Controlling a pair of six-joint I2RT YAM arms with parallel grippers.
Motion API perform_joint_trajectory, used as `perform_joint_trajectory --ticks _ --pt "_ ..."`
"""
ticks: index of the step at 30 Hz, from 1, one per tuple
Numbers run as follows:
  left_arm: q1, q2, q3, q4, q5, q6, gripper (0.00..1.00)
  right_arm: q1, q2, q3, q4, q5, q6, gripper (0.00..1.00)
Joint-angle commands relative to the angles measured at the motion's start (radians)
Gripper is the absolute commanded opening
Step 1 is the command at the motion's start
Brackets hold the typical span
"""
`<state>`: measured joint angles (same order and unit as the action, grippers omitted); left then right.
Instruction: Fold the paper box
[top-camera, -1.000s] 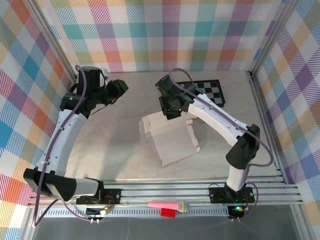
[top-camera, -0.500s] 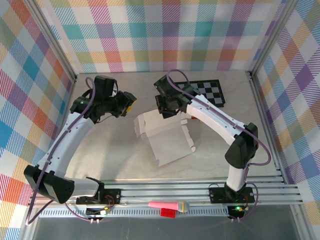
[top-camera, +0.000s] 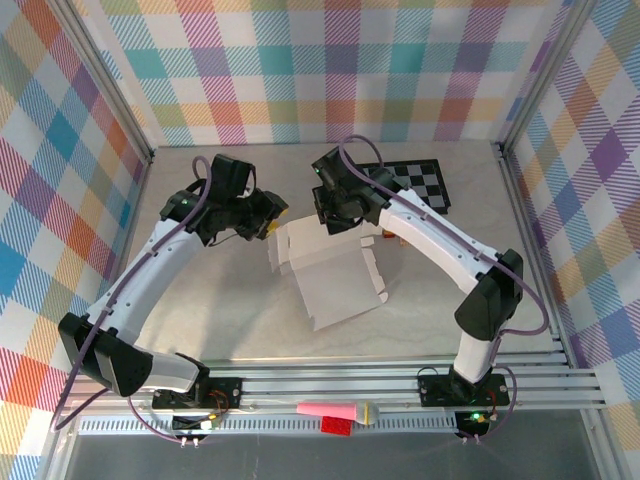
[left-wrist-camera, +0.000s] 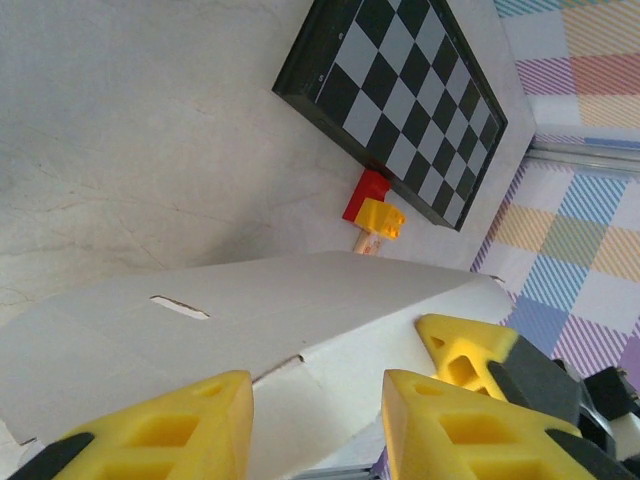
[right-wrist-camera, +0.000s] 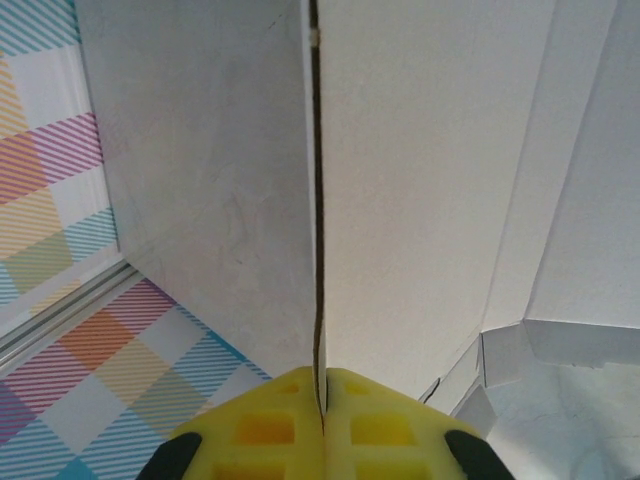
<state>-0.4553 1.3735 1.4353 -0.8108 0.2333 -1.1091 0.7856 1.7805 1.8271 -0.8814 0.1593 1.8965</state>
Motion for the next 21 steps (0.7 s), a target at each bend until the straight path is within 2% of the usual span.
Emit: perform_joint_trajectory --ticks 1,21 --pt "-0.019 0.002 0.027 -0.005 -0.004 -0.015 0.38 -0.003 -0.039 -0.008 0.011 -0.007 0.004 0.0" --pt "-0.089 0.021 0.004 0.054 -0.008 -0.067 0.38 -0.007 -0.068 -0.08 0.097 -0.029 0.009 0.0"
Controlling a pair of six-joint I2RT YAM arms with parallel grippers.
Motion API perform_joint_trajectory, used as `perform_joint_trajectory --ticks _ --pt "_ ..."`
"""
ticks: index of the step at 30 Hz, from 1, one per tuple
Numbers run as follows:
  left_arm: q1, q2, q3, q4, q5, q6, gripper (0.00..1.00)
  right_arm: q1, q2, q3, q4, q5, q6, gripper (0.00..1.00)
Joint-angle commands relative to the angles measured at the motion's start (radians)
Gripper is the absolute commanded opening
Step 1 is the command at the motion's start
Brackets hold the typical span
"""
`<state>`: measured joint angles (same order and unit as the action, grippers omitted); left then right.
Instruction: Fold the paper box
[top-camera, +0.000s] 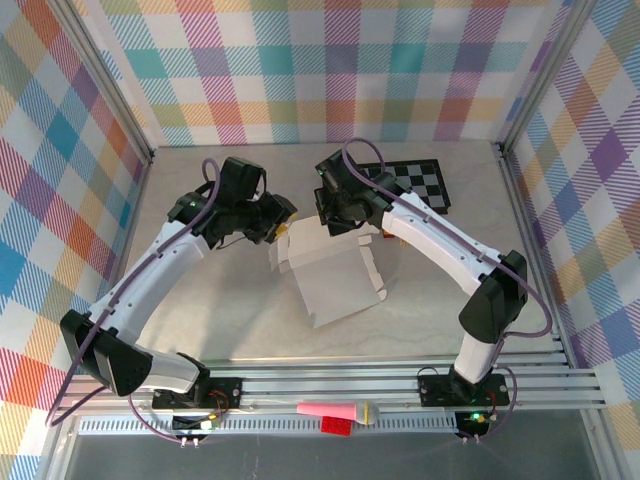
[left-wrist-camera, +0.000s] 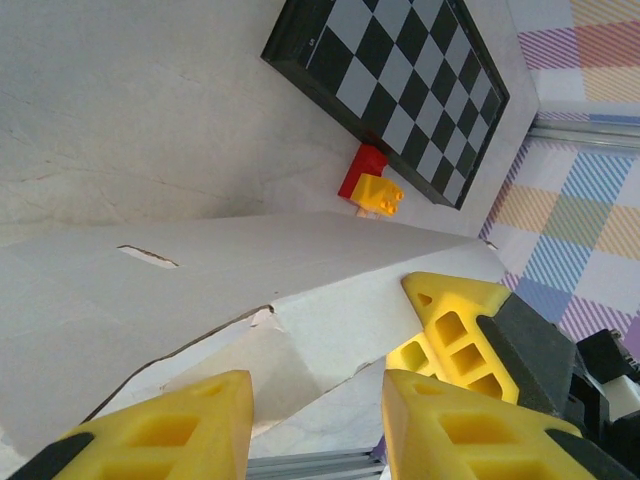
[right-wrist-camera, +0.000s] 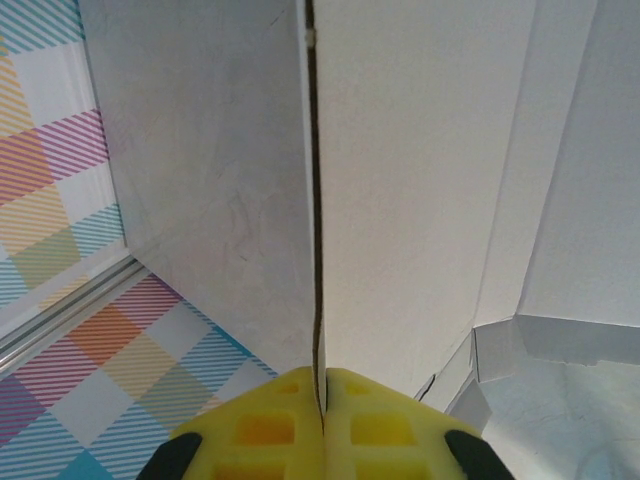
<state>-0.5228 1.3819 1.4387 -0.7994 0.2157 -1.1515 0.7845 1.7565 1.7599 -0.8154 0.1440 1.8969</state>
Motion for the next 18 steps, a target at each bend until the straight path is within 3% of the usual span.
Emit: perform_joint_trajectory --ticks 1,12,16,18 --pt "-0.025 0.017 0.002 0.044 0.008 -0.025 0.38 -0.005 -0.044 -0.018 0.038 -0.016 0.01 0.0" --pt "-0.027 0.021 -0.005 0.121 -0.045 0.024 0.33 -0.005 -0.065 -0.055 0.058 -0.039 0.026 0.0" --pt "0.006 -0.042 -0.049 0.223 -0.011 0.065 0.47 -0.023 -0.086 -0.08 0.081 -0.047 0.048 0.0" --pt "0.071 -0.091 -0.059 0.203 -0.001 0.093 0.53 -0.038 -0.098 -0.088 0.078 -0.071 0.079 0.0"
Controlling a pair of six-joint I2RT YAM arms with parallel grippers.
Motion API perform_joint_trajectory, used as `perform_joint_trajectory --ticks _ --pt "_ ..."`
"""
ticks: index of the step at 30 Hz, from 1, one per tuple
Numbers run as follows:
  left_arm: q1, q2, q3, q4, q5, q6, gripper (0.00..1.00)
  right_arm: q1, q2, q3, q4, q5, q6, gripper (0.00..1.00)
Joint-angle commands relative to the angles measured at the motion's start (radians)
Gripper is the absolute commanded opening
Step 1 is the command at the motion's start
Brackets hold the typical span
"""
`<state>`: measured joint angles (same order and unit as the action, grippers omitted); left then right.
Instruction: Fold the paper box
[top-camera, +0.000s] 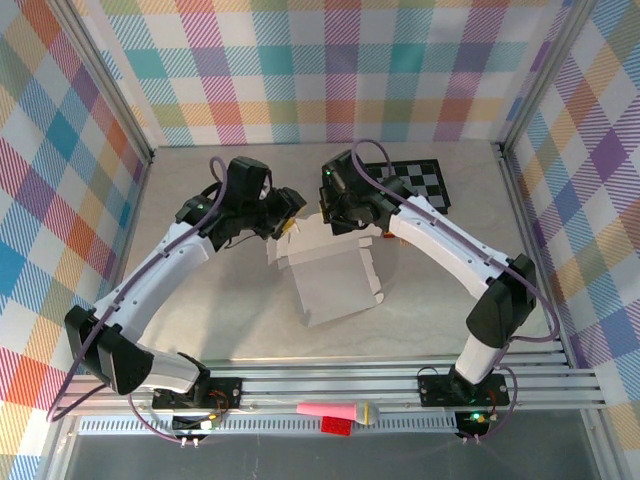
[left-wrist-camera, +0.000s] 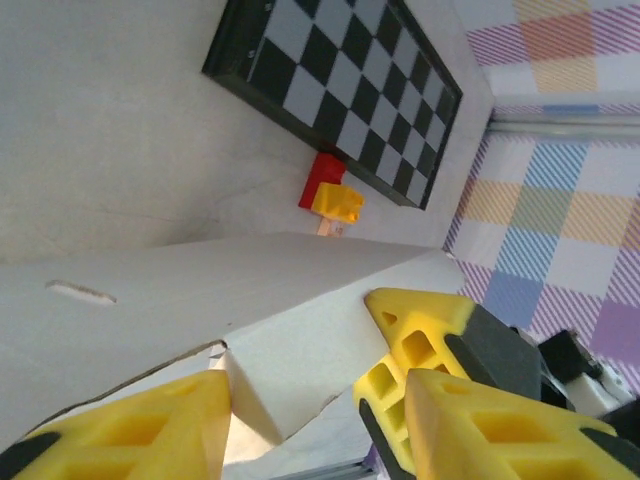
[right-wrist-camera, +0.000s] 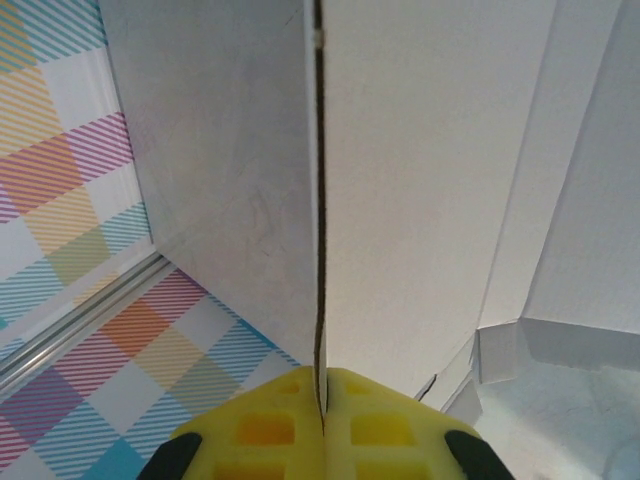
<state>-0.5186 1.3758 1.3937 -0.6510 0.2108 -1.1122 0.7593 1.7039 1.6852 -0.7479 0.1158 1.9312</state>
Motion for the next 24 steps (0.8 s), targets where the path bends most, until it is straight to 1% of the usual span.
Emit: perform_joint_trajectory --ticks 1,3,4,6,7,8,9,11,12,15,17,21,24 --pt "0.11 -0.107 -0.023 0.042 0.02 0.061 0.53 -0.018 -0.052 -0.019 0.009 -0.045 0.061 0.0" --pt "0.234 -0.158 -0.087 0.051 0.092 0.061 0.52 -0.031 -0.069 -0.032 0.007 -0.049 0.094 0.0" --pt "0.281 -0.178 -0.126 0.078 0.126 0.065 0.5 -0.037 -0.073 -0.035 0.007 -0.055 0.107 0.0" --pt "0.384 -0.229 -0.251 0.12 0.151 0.07 0.45 -0.052 -0.076 -0.041 0.011 -0.07 0.136 0.0" --pt "0.422 -0.247 -0.321 0.17 0.174 0.049 0.42 -0.058 -0.078 -0.044 0.009 -0.076 0.146 0.0" --pt "0.453 -0.263 -0.407 0.257 0.203 0.02 0.39 -0.063 -0.077 -0.044 0.006 -0.081 0.157 0.0" --pt "0.47 -0.273 -0.485 0.332 0.216 -0.008 0.35 -0.069 -0.076 -0.046 0.002 -0.088 0.168 0.0" --pt "0.477 -0.276 -0.613 0.496 0.232 -0.053 0.27 -0.079 -0.078 -0.053 0.011 -0.092 0.186 0.0" --pt "0.477 -0.265 -0.685 0.608 0.252 -0.09 0.2 -0.083 -0.078 -0.053 0.012 -0.093 0.195 0.0" --pt "0.463 -0.203 -0.822 0.906 0.315 -0.2 0.12 -0.096 -0.076 -0.05 0.016 -0.097 0.218 0.0" --pt "0.449 -0.167 -0.852 1.002 0.342 -0.219 0.11 -0.107 -0.074 -0.051 0.027 -0.099 0.23 0.0" --pt "0.387 -0.106 -0.863 1.073 0.369 -0.233 0.12 -0.122 -0.064 -0.068 0.071 -0.116 0.265 0.0" --pt "0.331 -0.048 -0.905 1.224 0.36 -0.302 0.13 -0.126 -0.051 -0.062 0.078 -0.12 0.274 0.0"
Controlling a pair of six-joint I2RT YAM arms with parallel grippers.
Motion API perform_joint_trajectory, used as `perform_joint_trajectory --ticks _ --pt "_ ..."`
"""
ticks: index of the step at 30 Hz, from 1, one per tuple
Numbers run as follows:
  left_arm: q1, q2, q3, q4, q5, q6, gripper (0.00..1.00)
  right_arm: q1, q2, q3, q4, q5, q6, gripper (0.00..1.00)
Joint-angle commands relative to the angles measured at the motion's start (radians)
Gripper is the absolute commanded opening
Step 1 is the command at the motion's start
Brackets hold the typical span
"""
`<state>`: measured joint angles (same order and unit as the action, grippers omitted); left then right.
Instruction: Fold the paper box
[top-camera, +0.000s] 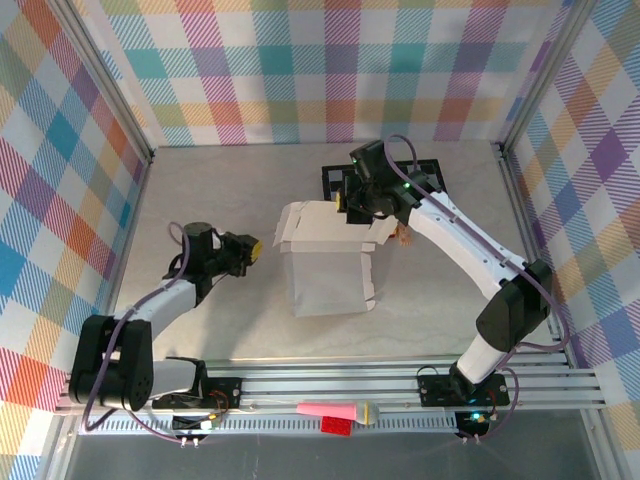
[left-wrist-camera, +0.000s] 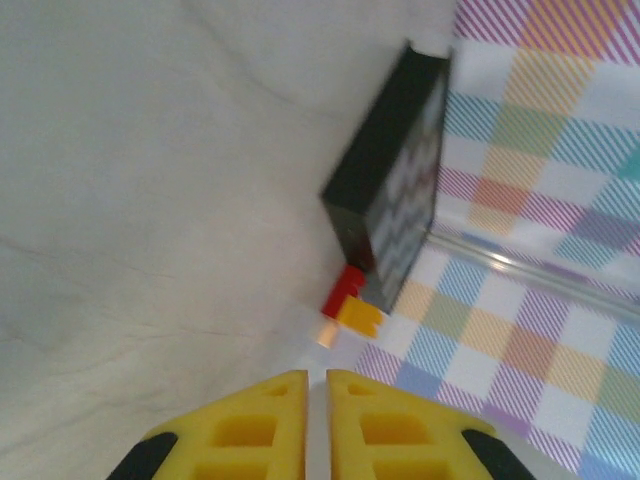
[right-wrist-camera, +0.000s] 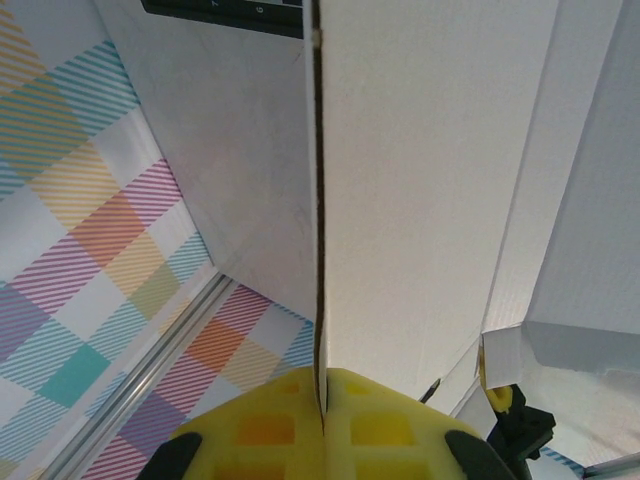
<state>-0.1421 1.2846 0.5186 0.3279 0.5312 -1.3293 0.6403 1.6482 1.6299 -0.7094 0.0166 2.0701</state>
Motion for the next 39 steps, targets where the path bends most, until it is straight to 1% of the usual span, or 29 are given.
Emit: perform_joint_trajectory --ticks 1,5,9,11,17,21,25,30,34,36,39 --pt "-0.062 0.064 -0.044 0.297 0.03 -0.109 0.13 -0.009 0.006 -0.009 0.046 -0.022 0.14 0.0" --pt "-0.115 0.144 -0.097 0.47 -0.006 -0.205 0.09 -0.015 0.017 -0.009 0.076 -0.023 0.154 0.0" --pt "-0.122 0.182 -0.116 0.583 -0.03 -0.244 0.09 -0.02 0.03 0.007 0.081 -0.032 0.154 0.0" --pt "-0.123 0.184 -0.111 0.612 -0.036 -0.252 0.11 -0.022 0.033 0.006 0.082 -0.034 0.153 0.0" --pt "-0.123 0.101 -0.14 0.52 -0.08 -0.23 0.19 -0.033 0.032 -0.005 0.091 -0.038 0.154 0.0" --pt "-0.125 0.09 -0.141 0.536 -0.06 -0.238 0.2 -0.037 0.038 -0.008 0.106 -0.043 0.156 0.0" --pt "-0.136 0.074 -0.112 0.488 -0.047 -0.221 0.21 -0.037 0.049 -0.01 0.121 -0.05 0.161 0.0" --pt "-0.16 0.073 -0.092 0.463 -0.061 -0.207 0.21 -0.042 0.058 -0.011 0.142 -0.059 0.165 0.0" --pt "-0.172 0.079 -0.059 0.44 -0.064 -0.177 0.24 -0.042 0.065 -0.004 0.142 -0.079 0.157 0.0" --pt "-0.188 0.064 -0.033 0.385 -0.069 -0.143 0.27 -0.042 0.066 -0.009 0.142 -0.079 0.156 0.0" --pt "-0.207 0.028 0.005 0.226 -0.068 -0.056 0.3 -0.042 0.066 -0.017 0.154 -0.081 0.15 0.0"
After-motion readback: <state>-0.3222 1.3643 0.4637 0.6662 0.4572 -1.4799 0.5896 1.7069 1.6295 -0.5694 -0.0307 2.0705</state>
